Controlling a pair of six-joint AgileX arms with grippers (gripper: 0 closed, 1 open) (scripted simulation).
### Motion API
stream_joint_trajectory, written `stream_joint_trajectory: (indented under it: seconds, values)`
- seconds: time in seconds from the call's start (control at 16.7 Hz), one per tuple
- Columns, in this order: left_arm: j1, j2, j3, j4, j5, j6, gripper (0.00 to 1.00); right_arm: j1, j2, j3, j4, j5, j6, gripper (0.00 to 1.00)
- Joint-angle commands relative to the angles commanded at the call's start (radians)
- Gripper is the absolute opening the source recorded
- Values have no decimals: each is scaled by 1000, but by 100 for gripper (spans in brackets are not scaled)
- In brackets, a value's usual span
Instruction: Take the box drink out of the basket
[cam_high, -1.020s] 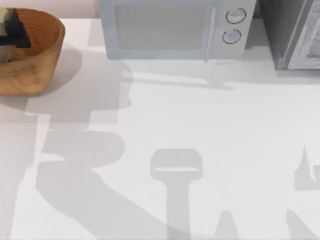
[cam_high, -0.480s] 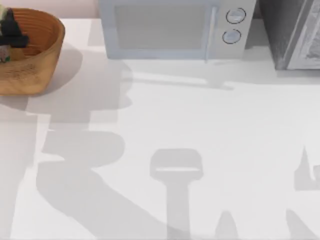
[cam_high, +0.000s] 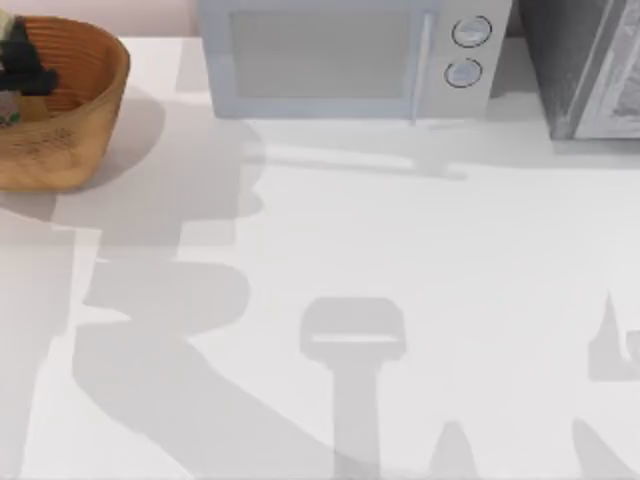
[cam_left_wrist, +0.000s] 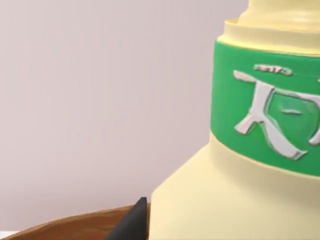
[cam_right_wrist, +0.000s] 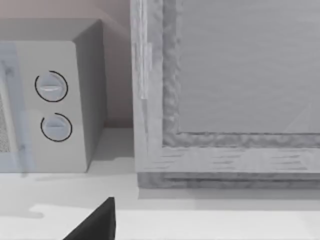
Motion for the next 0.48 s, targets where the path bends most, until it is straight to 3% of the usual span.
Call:
stream_joint_trajectory:
  seconds: [0.3,0.48]
  values:
    - [6,-33,5,-17,0,3,0,0,0,0,0,0,0,100]
    - [6,-95,50,-116,-2,4,0,0,0,0,0,0,0,100]
